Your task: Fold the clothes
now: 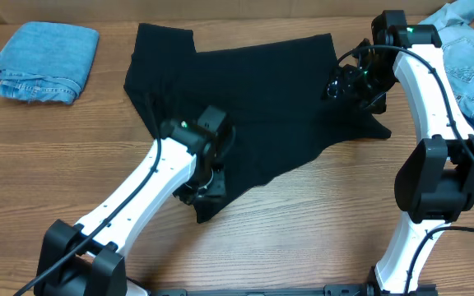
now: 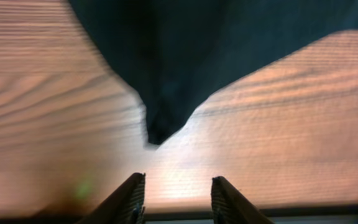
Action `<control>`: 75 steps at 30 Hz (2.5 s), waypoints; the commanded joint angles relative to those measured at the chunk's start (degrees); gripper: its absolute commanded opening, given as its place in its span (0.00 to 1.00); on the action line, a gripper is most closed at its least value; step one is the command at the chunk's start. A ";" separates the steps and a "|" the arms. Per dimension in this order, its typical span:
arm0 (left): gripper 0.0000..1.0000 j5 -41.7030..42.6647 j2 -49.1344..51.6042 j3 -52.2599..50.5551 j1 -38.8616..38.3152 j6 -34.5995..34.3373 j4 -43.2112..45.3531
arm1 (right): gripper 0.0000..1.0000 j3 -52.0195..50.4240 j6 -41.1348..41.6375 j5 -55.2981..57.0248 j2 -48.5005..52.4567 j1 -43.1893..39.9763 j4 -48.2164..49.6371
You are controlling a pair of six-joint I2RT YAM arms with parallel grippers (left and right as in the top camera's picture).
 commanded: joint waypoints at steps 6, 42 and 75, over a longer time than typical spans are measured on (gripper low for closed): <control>0.46 -0.61 -1.62 -8.76 0.55 -3.50 10.14 | 0.93 0.42 0.00 0.39 -0.50 -0.07 0.37; 0.04 -24.90 7.26 -9.11 3.78 -9.42 -1.14 | 0.93 0.42 0.00 0.39 -0.50 -0.09 0.79; 0.10 -27.58 7.28 -9.07 29.07 -5.27 -1.22 | 0.97 0.42 -0.15 3.39 -0.50 -0.09 -4.13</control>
